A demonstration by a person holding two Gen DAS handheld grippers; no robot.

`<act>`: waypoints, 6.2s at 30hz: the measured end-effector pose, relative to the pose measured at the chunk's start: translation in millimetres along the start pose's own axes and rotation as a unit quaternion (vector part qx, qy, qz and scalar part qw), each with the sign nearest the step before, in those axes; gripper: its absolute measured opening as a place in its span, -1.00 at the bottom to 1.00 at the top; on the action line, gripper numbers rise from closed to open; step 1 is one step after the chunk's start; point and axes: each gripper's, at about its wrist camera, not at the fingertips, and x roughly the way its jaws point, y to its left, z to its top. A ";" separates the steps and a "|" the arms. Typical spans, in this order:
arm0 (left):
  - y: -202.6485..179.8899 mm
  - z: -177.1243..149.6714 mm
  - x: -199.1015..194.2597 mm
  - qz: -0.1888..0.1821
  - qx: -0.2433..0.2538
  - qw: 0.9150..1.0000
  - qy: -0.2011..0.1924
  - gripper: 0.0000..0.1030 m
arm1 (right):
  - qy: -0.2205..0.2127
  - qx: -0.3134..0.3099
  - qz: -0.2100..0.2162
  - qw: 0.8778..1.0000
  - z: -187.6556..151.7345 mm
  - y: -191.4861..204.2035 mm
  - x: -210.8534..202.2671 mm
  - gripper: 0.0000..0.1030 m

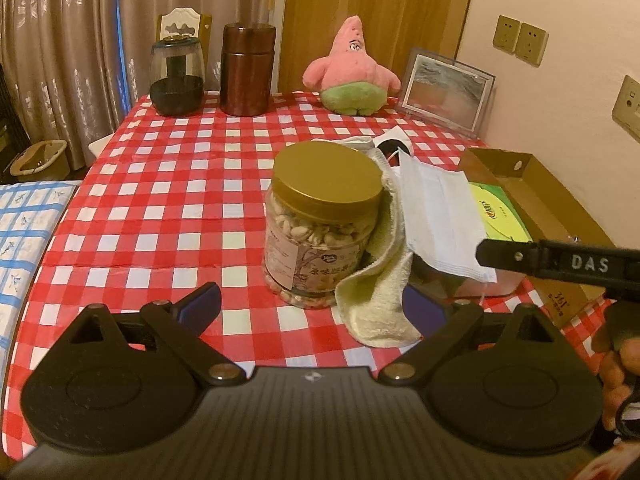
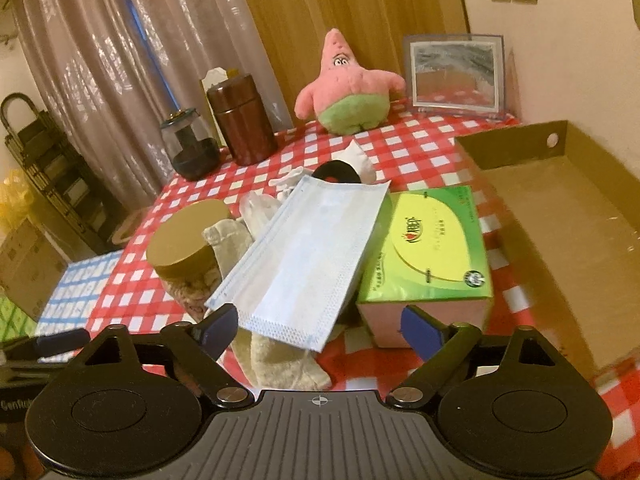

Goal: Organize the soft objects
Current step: 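Move the right tool toward the white face mask on the tissue box, then close the right tool on the white face mask edge, then grasp the cream towel with the left tool while the right tool holds the mask, then carry towel and mask into the cardboard tray and open both tools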

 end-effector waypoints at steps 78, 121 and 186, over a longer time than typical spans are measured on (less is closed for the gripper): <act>-72.1 -2.5 72.0 -0.062 0.094 0.993 -0.035 -0.92 | -0.038 -0.002 -0.057 0.998 12.9 -50.6 -30.2 -1.00; -100.7 158.1 -104.6 -0.121 0.149 0.967 -0.170 -0.92 | -0.109 -0.046 -0.040 0.992 37.6 -30.6 -99.5 -1.00; -257.4 151.8 102.9 -0.255 0.149 0.955 -0.018 -0.17 | 0.019 -0.101 -0.168 0.980 61.8 -210.6 -41.4 -0.99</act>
